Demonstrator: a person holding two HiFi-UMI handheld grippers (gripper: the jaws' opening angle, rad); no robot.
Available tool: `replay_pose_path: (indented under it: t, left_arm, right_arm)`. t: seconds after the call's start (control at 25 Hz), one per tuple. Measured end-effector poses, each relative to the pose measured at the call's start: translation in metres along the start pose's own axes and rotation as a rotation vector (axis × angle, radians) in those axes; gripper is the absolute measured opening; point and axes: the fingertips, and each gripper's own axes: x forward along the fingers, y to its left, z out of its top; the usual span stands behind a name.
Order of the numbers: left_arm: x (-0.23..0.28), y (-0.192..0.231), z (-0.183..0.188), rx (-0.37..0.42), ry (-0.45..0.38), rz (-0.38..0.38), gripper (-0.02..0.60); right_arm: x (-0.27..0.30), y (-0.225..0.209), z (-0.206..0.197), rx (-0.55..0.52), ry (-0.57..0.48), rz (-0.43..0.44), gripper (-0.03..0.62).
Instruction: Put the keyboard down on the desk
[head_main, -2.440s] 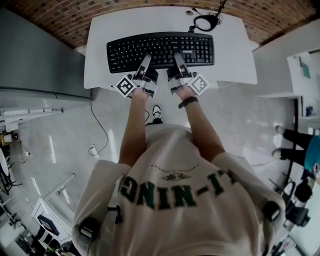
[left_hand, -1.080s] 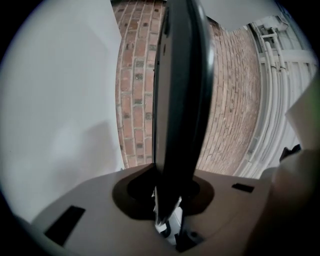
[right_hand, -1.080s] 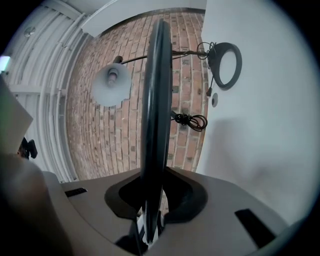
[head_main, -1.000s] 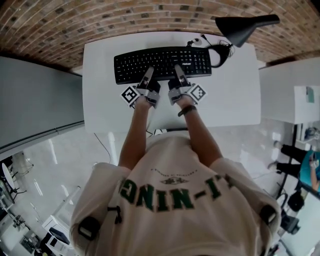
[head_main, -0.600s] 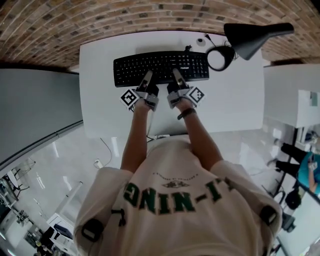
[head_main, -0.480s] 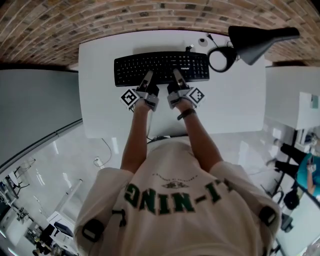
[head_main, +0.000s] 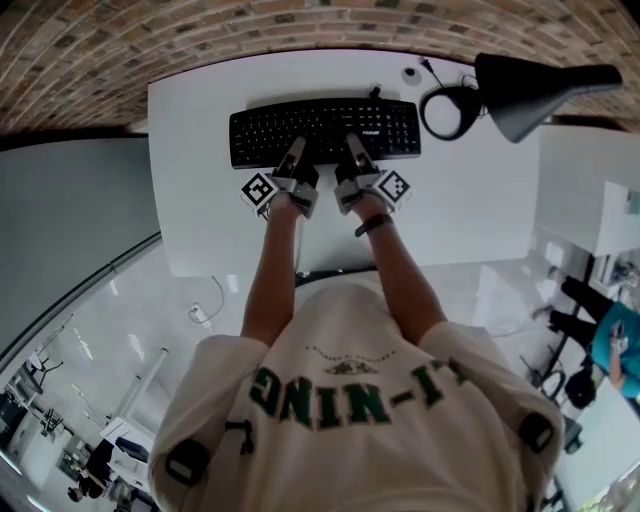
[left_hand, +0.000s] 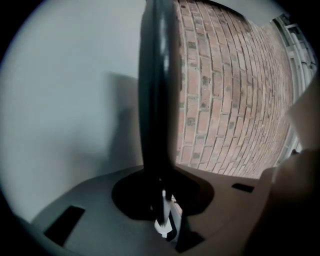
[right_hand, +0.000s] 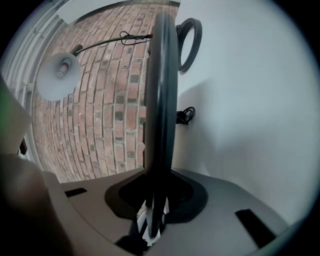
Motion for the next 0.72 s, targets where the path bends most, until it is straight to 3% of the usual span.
replay_pose_path:
  t: [0.16, 0.52, 0.72]
  left_arm:
    - [-0.006, 0.018, -0.001, -0.040, -0.005, 0.067, 0.064]
    - [-0.021, 0.039, 0.003, -0.029, 0.021, 0.164, 0.078]
    - [-0.026, 0.040, 0.003, -0.068, 0.023, 0.192, 0.126]
  right_arm:
    - [-0.002, -0.007, -0.008, -0.001, 0.021, -0.061, 0.066]
    - [-0.009, -0.020, -0.023, 0.007, 0.016, -0.161, 0.066]
    - [-0.011, -0.020, -0.026, 0.008, 0.019, -0.217, 0.068]
